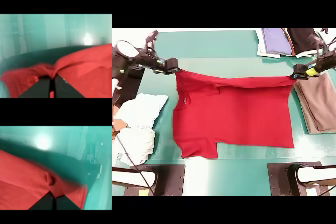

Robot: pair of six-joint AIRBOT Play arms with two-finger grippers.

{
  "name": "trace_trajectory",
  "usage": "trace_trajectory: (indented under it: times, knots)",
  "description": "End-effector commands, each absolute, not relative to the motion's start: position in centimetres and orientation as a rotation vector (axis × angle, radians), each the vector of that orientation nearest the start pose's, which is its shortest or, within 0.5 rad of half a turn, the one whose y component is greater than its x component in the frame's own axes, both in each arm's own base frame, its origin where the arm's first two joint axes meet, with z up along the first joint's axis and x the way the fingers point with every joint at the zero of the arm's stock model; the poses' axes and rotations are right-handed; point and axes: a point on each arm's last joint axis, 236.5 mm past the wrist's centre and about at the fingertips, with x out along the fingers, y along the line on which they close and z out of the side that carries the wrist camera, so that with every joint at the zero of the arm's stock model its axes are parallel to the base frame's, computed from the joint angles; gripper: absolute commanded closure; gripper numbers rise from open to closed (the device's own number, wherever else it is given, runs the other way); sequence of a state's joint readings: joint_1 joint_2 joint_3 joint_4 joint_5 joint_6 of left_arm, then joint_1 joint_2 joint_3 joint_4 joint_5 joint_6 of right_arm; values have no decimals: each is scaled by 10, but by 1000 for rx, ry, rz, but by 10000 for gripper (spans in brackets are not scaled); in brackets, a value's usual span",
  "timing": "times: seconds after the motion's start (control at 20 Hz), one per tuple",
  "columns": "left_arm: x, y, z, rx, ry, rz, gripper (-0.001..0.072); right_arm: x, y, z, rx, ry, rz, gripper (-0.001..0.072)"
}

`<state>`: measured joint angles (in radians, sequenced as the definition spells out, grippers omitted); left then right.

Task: Fold the shirts.

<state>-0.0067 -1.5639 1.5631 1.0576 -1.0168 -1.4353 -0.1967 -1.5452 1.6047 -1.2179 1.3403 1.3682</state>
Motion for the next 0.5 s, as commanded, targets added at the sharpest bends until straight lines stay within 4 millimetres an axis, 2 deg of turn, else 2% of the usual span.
trace_trajectory:
  times: [0.0, 0.1, 0.2, 0.3, 0.45]
  knots:
    - [548, -90, 53, -359, 936, -285, 677, 494, -10, 37, 271, 1191, 210, 697]
    - [549, -78, 73, -357, 928, -286, 677, 501, -11, 51, 252, 1170, 223, 696]
    - [533, -70, 74, -355, 1003, -304, 677, 490, -10, 56, 218, 1188, 244, 697]
    - [511, -68, 54, -322, 1110, -317, 676, 473, -13, 49, 202, 1223, 224, 696]
    - [482, -75, 17, -303, 1237, -347, 676, 443, -12, 20, 215, 1311, 212, 697]
